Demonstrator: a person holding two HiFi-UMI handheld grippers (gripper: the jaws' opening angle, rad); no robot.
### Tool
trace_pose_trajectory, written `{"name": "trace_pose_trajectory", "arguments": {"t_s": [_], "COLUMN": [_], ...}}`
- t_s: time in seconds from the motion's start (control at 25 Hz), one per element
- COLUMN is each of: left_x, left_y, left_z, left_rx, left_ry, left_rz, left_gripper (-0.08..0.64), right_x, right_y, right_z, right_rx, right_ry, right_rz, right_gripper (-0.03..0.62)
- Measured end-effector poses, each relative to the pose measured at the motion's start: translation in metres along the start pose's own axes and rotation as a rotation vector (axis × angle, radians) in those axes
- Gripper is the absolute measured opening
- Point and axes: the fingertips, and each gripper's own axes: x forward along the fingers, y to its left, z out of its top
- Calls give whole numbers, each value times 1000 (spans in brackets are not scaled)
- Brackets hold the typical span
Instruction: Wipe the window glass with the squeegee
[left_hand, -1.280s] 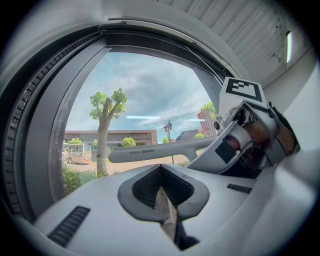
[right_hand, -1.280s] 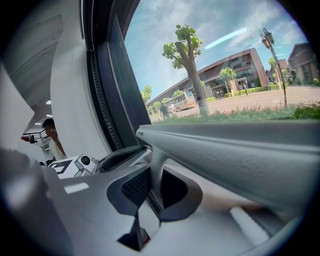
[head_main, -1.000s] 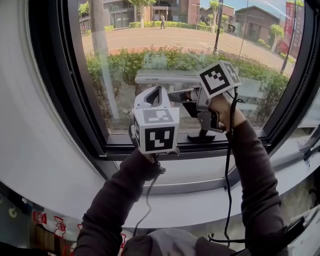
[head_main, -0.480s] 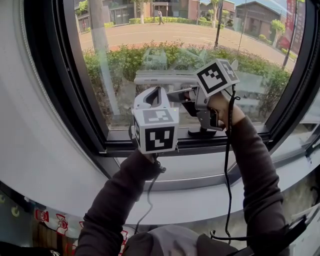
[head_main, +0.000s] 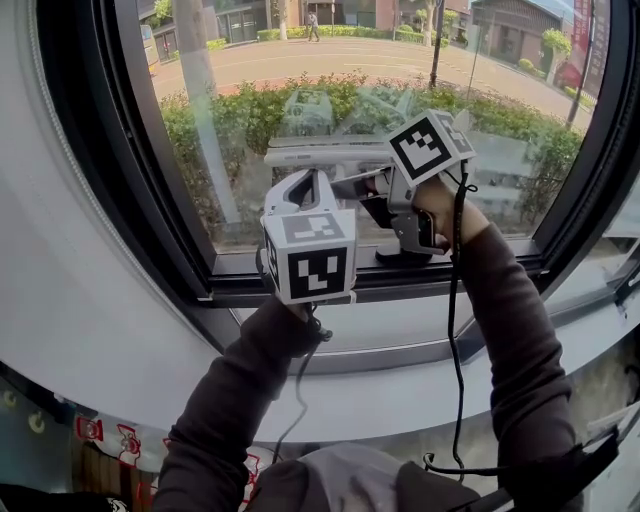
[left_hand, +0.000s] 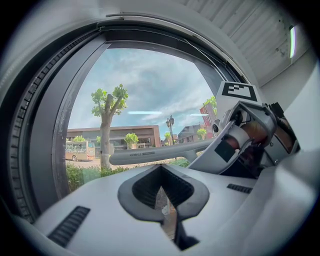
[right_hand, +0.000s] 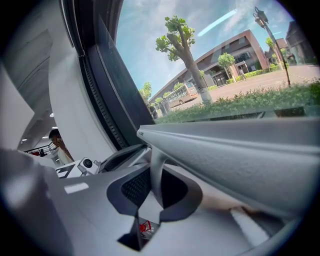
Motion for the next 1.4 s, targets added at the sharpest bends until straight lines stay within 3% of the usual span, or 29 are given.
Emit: {"name": "trace_pose_trajectory", "arguments": {"t_s": [0.64,1.4], "left_x": [3,-12], "left_y": [3,-1], "left_z": [1,-57], "left_rx": [-22,-26], "left_ry": [2,82], "left_rz": [23,27], "left_gripper": [-2,-2], "right_x": [-1,26], "right_y": [3,-9], "right_z": [0,-54], "right_rx": [38,79], "right_ry": [11,56], "right_rz": [51,54], "right_gripper": [28,28]}}
